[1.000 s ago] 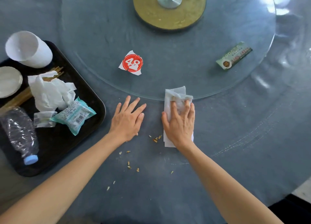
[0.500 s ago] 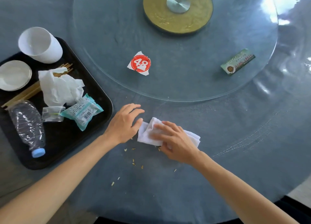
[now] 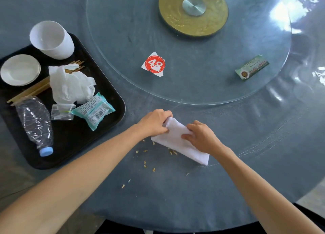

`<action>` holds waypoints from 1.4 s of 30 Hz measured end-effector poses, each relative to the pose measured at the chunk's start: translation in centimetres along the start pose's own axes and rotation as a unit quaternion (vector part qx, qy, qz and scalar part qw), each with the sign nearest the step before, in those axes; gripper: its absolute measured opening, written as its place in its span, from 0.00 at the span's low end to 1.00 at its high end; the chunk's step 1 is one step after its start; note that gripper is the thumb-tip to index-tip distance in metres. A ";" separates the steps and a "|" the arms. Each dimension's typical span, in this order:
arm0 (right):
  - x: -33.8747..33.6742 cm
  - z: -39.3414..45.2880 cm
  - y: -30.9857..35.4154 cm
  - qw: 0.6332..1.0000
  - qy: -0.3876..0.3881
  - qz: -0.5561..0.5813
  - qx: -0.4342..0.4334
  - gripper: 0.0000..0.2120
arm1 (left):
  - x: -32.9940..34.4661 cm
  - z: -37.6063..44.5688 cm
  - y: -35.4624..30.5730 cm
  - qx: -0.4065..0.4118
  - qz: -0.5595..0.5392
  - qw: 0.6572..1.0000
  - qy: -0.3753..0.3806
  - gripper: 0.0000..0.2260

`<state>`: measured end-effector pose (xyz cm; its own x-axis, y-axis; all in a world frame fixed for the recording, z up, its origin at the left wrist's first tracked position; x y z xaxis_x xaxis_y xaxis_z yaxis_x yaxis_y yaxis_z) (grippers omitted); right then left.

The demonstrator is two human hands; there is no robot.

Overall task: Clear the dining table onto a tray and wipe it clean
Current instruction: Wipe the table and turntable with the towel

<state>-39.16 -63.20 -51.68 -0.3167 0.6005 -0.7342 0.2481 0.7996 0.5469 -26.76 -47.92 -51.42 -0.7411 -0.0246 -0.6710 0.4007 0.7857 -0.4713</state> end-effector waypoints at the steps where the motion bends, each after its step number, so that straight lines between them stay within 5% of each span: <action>1: -0.9 0.1 0.2 0.999 -0.036 0.005 -0.007 0.14 | -1.0 0.0 -0.1 0.008 -0.025 0.999 -0.019 0.11; 7: -6.7 3.5 3.3 0.980 -0.180 -0.064 -0.064 0.12 | -7.2 0.0 1.1 0.052 -0.033 0.984 -0.168 0.10; 12: -3.9 5.6 4.5 0.975 -0.094 -0.178 -0.098 0.22 | -5.8 -1.5 3.8 0.077 0.090 0.975 -0.186 0.07; 16: -0.1 3.8 3.8 0.977 -0.051 -0.161 -0.133 0.22 | -2.2 -3.3 4.9 0.145 0.113 0.970 -0.159 0.17; 23: 5.8 -1.8 5.5 0.986 0.034 -0.108 -0.126 0.31 | 2.2 -8.6 8.0 0.109 -0.017 0.990 -0.092 0.23; 29: 10.5 -9.0 9.8 0.986 0.072 -0.085 -0.128 0.36 | 6.7 -16.3 9.7 0.122 -0.003 0.991 -0.060 0.22; 31: 10.4 -10.2 10.6 0.987 0.030 -0.087 -0.130 0.38 | 6.8 -17.7 9.5 0.129 -0.024 0.990 -0.052 0.20; 38: 3.6 -6.4 9.9 0.967 -0.208 -0.128 -0.069 0.35 | -0.3 -10.5 5.0 0.151 -0.052 0.965 -0.207 0.25; 42: 2.8 -6.0 7.3 0.954 -0.218 -0.207 -0.008 0.43 | -0.7 -5.2 0.2 0.140 0.047 0.977 -0.151 0.30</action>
<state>-43.71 -55.68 -47.33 0.0281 0.1762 -0.9840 0.1692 0.9693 0.1784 -28.96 -44.50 -48.03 -0.5188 -0.1752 -0.8367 0.6224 0.5936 -0.5102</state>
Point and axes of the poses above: each hand's wrist, its own z-axis towards the middle knuckle, its own x-axis out of the palm, y = z × x, the point moved 4 cm from there along z, towards the middle knuckle, and after that the axes turned 9 degrees about -x, right-handed, at the moved point
